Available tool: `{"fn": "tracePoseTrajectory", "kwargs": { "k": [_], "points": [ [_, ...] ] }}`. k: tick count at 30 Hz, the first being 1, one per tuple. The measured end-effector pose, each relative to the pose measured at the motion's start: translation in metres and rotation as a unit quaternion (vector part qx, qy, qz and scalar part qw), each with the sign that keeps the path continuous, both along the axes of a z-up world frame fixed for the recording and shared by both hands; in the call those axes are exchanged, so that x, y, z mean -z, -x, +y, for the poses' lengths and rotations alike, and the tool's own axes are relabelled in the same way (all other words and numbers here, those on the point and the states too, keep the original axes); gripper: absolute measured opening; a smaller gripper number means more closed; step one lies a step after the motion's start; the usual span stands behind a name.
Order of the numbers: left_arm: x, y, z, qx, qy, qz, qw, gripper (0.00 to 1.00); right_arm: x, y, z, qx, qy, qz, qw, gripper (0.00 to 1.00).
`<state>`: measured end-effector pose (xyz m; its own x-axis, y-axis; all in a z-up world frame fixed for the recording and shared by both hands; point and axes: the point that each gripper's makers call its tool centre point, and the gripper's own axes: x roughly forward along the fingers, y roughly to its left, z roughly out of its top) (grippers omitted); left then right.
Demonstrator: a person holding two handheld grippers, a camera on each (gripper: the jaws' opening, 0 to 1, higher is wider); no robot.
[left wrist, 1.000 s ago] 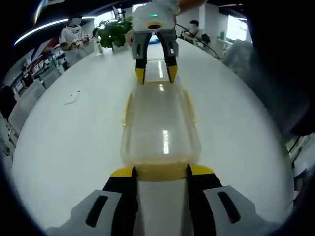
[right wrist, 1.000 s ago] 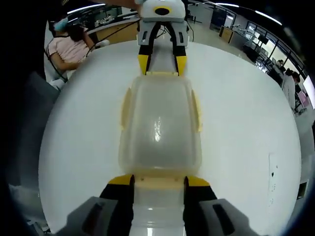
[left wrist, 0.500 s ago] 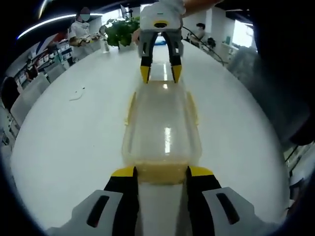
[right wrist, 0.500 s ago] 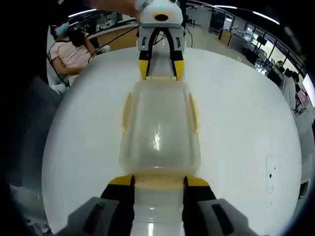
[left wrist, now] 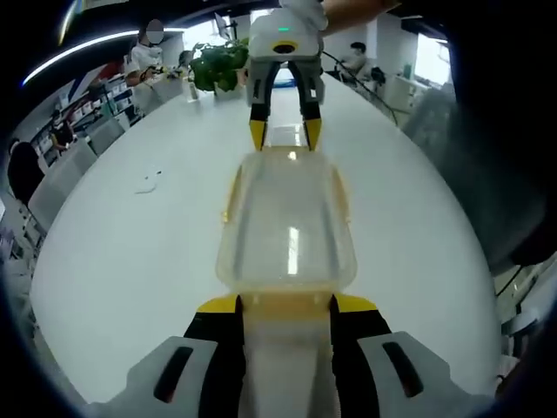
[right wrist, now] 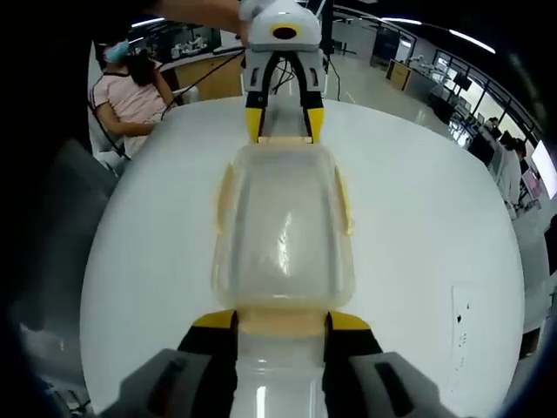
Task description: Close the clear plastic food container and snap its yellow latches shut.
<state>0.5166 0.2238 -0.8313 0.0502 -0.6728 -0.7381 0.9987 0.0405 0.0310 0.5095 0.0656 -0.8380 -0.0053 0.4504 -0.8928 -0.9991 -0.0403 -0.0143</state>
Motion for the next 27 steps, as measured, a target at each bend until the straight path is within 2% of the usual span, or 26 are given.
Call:
{"fn": "tracePoseTrajectory", "kwargs": {
  "k": [9, 16, 27],
  "points": [
    [-0.031, 0.003, 0.001, -0.009, 0.003, -0.014, 0.9999, 0.35, -0.033, -0.002, 0.000, -0.007, -0.035, -0.014, 0.9993, 0.35],
    [-0.059, 0.010, -0.004, -0.025, 0.024, -0.010, 0.9993, 0.35, -0.056, 0.004, -0.005, -0.014, -0.070, -0.012, 0.9974, 0.35],
    [-0.080, 0.016, -0.023, -0.022, 0.023, -0.028, 0.9991, 0.35, -0.081, 0.012, -0.021, -0.013, -0.080, -0.028, 0.9964, 0.35]
  ]
}}
